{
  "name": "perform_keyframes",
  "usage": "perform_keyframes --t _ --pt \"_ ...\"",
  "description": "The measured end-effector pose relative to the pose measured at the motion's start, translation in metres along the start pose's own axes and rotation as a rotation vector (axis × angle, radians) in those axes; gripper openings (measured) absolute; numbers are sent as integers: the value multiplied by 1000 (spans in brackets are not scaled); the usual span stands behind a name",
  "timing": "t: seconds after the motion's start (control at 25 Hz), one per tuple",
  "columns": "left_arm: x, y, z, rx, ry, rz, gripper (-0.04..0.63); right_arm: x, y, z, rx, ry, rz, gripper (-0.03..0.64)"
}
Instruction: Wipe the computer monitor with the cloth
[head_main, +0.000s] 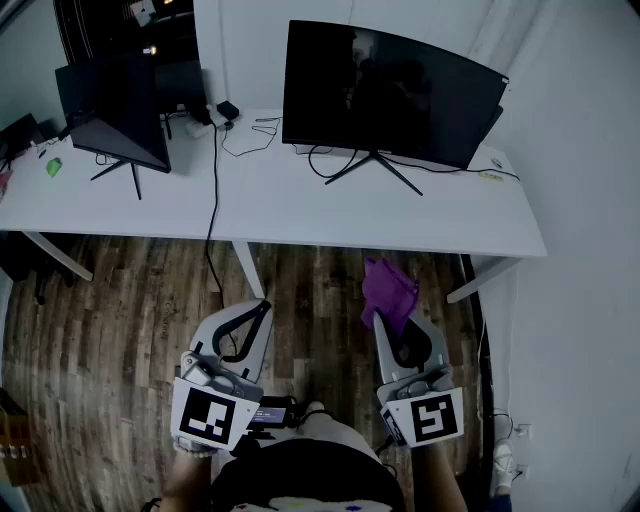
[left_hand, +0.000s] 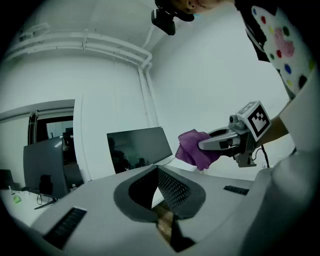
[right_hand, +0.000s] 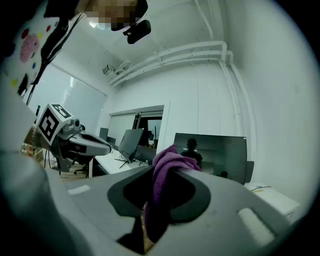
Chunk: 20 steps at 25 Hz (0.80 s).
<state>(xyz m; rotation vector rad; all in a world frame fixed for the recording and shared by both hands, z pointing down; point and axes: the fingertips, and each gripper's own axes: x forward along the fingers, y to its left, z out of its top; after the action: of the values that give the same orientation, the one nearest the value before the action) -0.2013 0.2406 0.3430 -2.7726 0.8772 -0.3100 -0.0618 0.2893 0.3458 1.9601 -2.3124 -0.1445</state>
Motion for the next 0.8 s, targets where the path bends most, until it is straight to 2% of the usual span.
perform_keyframes --t 0.44,0.8 --pt "8 -6 4 15 7 17 5 1 -10 -4 10 -4 24 80" --pt "26 -21 17 1 6 56 5 -12 -42 -8 32 -25 30 80"
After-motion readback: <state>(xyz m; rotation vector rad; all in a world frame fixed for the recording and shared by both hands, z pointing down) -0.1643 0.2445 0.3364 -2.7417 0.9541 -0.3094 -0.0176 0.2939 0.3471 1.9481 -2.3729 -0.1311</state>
